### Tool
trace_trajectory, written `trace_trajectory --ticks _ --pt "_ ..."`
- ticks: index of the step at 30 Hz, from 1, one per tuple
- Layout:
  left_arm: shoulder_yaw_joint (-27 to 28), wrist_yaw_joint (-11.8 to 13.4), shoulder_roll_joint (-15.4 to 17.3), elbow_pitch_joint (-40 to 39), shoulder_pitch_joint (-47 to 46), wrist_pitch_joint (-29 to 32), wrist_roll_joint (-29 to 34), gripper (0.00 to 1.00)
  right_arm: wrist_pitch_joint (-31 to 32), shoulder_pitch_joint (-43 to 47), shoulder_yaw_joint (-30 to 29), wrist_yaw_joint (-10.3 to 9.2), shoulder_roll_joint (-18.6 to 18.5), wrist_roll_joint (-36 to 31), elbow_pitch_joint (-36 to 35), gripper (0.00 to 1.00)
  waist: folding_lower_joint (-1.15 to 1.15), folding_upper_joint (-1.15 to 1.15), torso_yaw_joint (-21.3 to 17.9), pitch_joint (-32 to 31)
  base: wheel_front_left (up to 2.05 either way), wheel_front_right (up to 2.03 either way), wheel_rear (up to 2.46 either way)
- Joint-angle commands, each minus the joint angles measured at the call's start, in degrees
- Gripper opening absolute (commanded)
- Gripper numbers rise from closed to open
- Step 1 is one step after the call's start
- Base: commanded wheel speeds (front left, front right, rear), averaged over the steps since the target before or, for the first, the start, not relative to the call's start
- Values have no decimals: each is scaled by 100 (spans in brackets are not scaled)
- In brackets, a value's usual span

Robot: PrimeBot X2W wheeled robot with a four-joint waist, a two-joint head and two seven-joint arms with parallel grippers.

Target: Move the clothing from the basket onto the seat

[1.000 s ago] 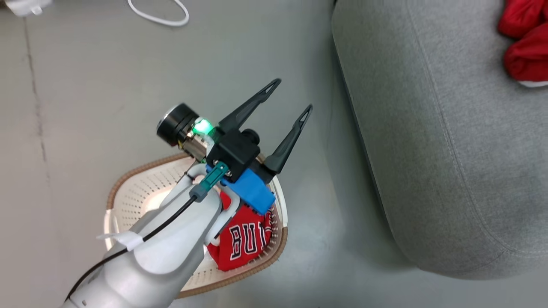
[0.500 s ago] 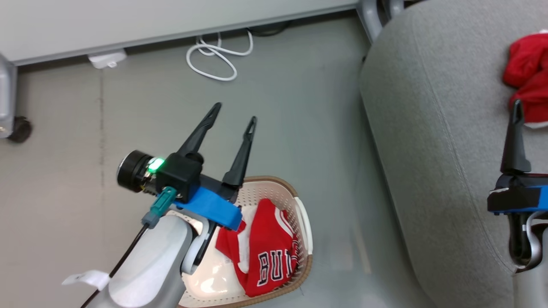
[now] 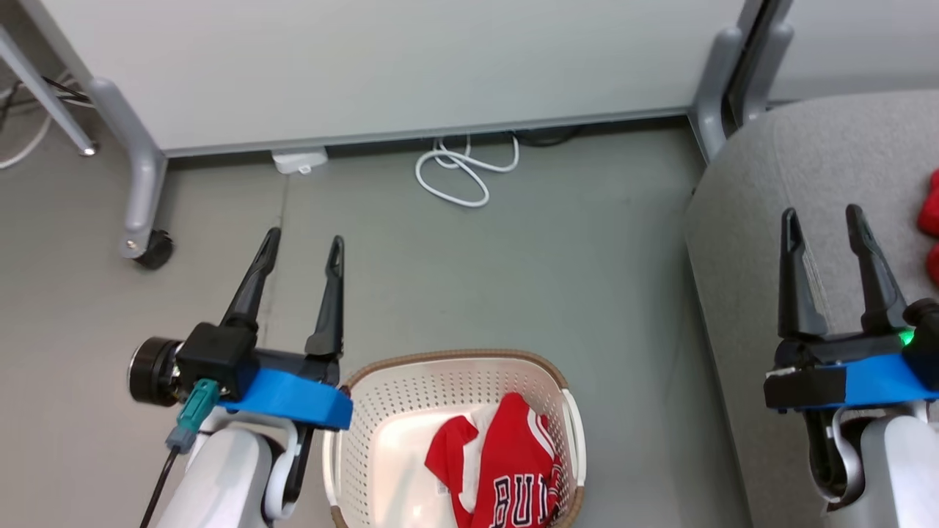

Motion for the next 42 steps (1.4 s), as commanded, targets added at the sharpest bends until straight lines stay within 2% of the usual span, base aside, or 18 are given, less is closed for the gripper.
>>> trace_trajectory --ticks 1,8,15,27,42 --pt "163 -33 -38 -48 172 -25 79 100 -3 170 30 2 42 -14 -44 100 1 0 165 -196 0 0 0" --pt "794 -124 -166 -195 610 -25 278 100 -3 461 138 2 160 -78 -164 100 1 0 265 -421 0 0 0" --pt "1179 -249 -308 -359 1033 -25 495 100 -3 821 269 2 220 -95 -285 100 1 0 230 -602 0 0 0" --pt "1479 -395 -516 -444 1413 -25 725 100 -3 1234 365 2 240 -115 -325 100 1 0 154 -800 0 0 0" --pt "1676 -507 -660 -465 1494 -25 881 100 -3 1288 401 2 241 -47 -275 100 1 0 116 -842 0 0 0"
